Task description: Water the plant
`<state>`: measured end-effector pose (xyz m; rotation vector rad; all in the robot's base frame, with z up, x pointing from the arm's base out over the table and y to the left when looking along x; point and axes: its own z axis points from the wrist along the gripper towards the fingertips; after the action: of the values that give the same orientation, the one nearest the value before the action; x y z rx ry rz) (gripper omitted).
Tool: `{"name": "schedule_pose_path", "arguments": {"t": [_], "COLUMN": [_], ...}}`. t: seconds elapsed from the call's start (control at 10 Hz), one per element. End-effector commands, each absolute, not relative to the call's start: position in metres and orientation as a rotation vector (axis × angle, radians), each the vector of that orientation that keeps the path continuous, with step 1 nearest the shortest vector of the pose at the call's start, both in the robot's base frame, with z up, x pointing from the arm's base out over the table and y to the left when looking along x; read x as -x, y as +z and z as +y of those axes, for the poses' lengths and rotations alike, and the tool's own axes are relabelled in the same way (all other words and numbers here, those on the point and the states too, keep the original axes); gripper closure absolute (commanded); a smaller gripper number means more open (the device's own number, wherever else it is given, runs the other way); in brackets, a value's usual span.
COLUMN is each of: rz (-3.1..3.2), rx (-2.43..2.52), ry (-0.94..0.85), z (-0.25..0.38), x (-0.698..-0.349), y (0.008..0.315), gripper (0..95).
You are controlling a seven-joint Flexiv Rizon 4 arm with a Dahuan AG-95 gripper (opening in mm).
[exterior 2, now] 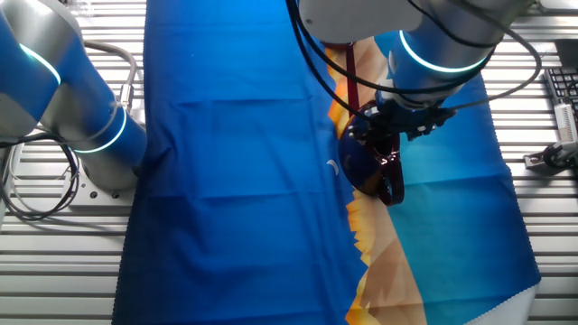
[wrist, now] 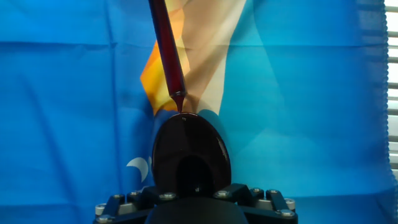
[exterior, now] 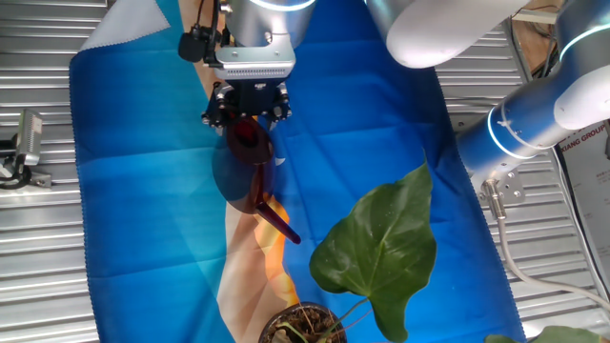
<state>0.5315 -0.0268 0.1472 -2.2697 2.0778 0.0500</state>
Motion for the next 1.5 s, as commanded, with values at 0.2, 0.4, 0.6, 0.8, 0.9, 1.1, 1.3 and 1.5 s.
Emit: {"name": "schedule_pose_path", "arguments": {"t": [0.2,0.4,0.6,0.8,0.9,1.1,1.3,1.5], "rz": [2.031,1.963,1.901,1.878,1.878,1.884,1.890,1.899], "rx": [2.320,2.376,2.421,2.439,2.439,2.430,2.423,2.414], "ry": [0.034,0.030,0.022,0.018,0.016,0.021,0.021,0.019], "z": [-0.0270,-0.0270,-0.0271,-0.0272,-0.0274,-0.0280,-0.0283,-0.0286], "x": [-0.5316,-0.5316,-0.5317,-0.5318,-0.5320,-0.5326,-0.5329,-0.5333], "y": [0.1471,0.1470,0.1469,0.1464,0.1455,0.1428,0.1414,0.1398], "gripper": [19.0,19.0,19.0,19.0,19.0,19.0,19.0,19.0]}}
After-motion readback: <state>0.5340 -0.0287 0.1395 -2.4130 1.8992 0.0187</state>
